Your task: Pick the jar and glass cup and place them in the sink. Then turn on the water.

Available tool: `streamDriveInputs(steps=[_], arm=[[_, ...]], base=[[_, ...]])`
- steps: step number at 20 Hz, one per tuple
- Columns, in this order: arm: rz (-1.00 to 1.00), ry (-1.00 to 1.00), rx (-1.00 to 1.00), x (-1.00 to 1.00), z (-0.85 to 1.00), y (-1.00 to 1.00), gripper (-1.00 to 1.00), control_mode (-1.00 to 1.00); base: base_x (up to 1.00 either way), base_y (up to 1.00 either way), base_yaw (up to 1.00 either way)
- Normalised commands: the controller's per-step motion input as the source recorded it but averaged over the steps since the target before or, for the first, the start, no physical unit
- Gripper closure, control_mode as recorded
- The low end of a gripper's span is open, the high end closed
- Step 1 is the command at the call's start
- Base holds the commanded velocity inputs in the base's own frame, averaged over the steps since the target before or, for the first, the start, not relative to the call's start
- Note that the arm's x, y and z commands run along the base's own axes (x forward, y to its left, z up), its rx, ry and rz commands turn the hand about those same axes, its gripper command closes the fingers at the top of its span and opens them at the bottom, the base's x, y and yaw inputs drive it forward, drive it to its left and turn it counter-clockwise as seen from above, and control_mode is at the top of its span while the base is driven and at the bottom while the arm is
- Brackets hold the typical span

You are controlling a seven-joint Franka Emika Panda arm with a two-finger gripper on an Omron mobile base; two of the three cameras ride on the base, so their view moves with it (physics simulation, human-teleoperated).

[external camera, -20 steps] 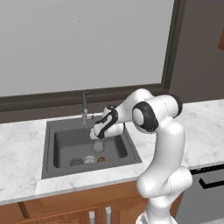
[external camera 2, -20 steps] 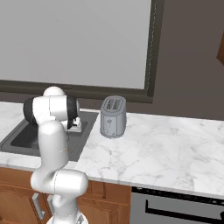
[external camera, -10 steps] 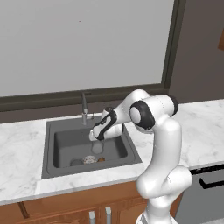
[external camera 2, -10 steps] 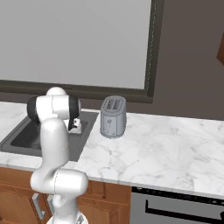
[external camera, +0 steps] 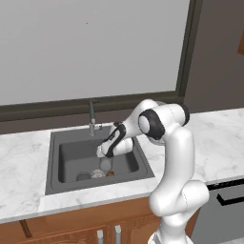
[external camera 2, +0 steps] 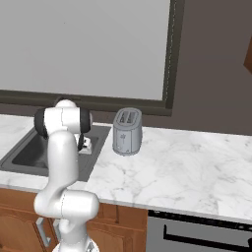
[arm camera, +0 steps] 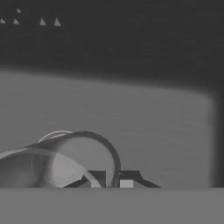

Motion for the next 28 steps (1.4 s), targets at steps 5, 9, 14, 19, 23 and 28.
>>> streamDriveInputs(steps=[5,9,14,19,23,28], arm=[[0.00,0.00,0.00,0.05,-0.15,0.02,1.00,-1.00],[0.00,0.00,0.00,0.09,-0.13,0.03,1.00,-1.00],[0.00,0.00,0.00,0.14,-0.13,0.08,1.00,-1.00],[0.00,0.00,0.00,0.20,-0.14,0.10,1.00,-1.00],[0.00,0.00,0.00,0.18,-0.11,0.09,1.00,-1.00],[0.00,0.00,0.00,0.06,-0.06,0.03,-1.00,-1.00]], base=[[0.00,0.00,0.00],[0.00,0.00,0.00],[0.00,0.00,0.00],[0.00,0.00,0.00],[0.00,0.00,0.00],[0.00,0.00,0.00]])
